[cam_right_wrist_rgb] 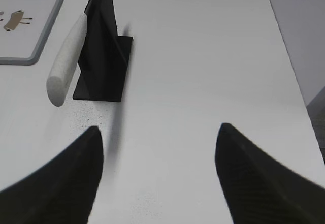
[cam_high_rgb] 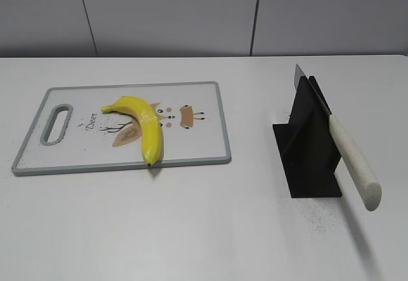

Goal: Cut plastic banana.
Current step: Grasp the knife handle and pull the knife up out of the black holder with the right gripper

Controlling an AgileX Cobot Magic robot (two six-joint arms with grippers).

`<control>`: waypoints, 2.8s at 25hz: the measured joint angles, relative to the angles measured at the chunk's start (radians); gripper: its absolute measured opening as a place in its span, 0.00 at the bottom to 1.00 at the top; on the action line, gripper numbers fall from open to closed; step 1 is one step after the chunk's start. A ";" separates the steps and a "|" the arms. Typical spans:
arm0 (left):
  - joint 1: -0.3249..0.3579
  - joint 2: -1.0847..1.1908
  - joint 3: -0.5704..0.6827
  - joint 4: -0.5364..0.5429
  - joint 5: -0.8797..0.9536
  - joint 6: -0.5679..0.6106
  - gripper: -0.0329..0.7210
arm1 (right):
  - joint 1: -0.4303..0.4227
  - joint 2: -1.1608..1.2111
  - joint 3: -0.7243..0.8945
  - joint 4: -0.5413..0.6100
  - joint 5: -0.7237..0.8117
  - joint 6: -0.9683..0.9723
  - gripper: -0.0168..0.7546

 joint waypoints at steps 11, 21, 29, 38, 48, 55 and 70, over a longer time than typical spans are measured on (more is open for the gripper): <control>0.000 0.000 0.000 0.000 0.000 0.000 0.70 | 0.000 0.085 -0.045 0.022 0.000 0.000 0.73; 0.000 0.000 0.000 0.000 0.000 0.000 0.69 | 0.000 0.473 -0.183 0.052 0.072 0.000 0.72; 0.000 0.000 0.000 0.000 0.000 0.000 0.69 | 0.000 0.724 -0.302 0.121 0.165 0.000 0.72; 0.000 0.000 0.000 0.000 0.000 0.000 0.69 | 0.161 0.908 -0.434 0.151 0.167 0.077 0.72; 0.000 0.000 0.000 0.000 0.000 0.000 0.68 | 0.229 1.230 -0.542 0.162 0.166 0.157 0.72; 0.000 0.000 0.000 0.000 0.000 0.000 0.68 | 0.229 1.442 -0.574 0.195 0.154 0.159 0.72; 0.000 0.000 0.000 0.000 0.000 0.000 0.68 | 0.229 1.702 -0.574 0.210 0.126 0.162 0.37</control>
